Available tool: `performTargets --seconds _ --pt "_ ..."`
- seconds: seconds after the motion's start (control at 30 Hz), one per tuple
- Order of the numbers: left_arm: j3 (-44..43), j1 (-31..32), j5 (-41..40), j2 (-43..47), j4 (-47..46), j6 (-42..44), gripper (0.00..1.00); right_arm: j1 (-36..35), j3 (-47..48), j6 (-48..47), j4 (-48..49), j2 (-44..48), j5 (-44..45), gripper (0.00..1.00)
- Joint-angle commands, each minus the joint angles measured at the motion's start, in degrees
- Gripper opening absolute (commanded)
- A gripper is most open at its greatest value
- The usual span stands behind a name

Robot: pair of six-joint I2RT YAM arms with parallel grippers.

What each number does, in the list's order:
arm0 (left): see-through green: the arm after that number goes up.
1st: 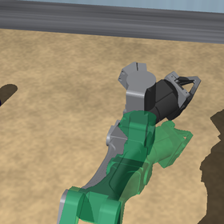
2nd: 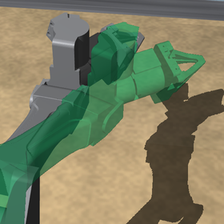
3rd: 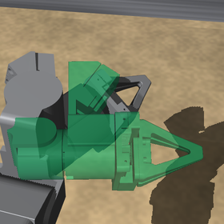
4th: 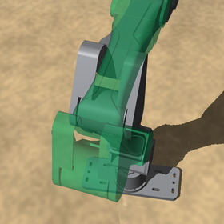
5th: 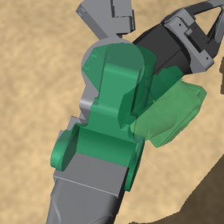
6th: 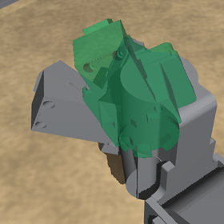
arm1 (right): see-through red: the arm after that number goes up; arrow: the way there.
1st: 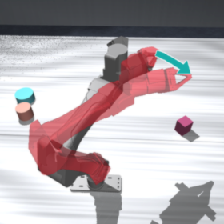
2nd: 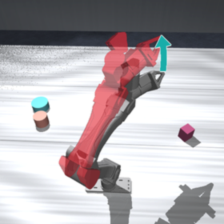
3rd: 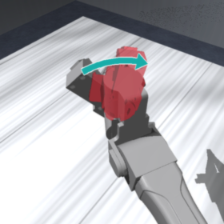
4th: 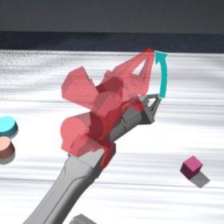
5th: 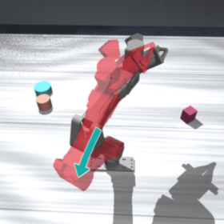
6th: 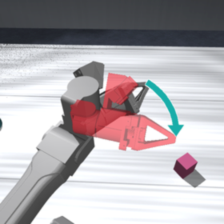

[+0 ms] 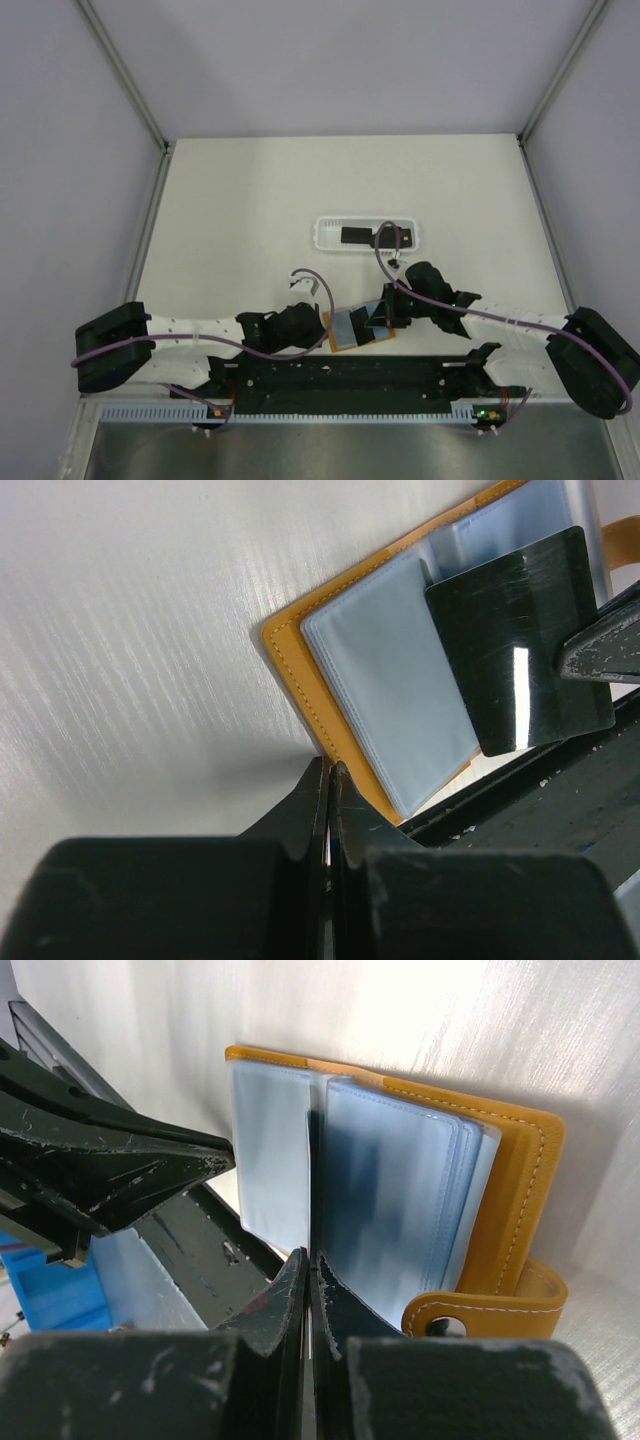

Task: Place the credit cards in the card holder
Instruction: Insert the credit card into the card holder.

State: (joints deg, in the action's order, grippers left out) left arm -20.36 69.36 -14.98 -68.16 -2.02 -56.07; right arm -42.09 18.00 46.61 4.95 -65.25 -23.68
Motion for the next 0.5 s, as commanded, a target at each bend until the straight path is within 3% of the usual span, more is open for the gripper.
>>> performTargets --seconds 0.0,0.47 --pt "0.67 0.16 -0.05 -0.13 0.09 -0.26 0.00 1.13 -0.24 -0.03 2.61 -0.05 0.30 0.00" --pt "0.06 0.16 -0.22 -0.39 0.61 -0.26 0.00 3.06 -0.95 -0.20 3.30 0.57 -0.31 0.00"
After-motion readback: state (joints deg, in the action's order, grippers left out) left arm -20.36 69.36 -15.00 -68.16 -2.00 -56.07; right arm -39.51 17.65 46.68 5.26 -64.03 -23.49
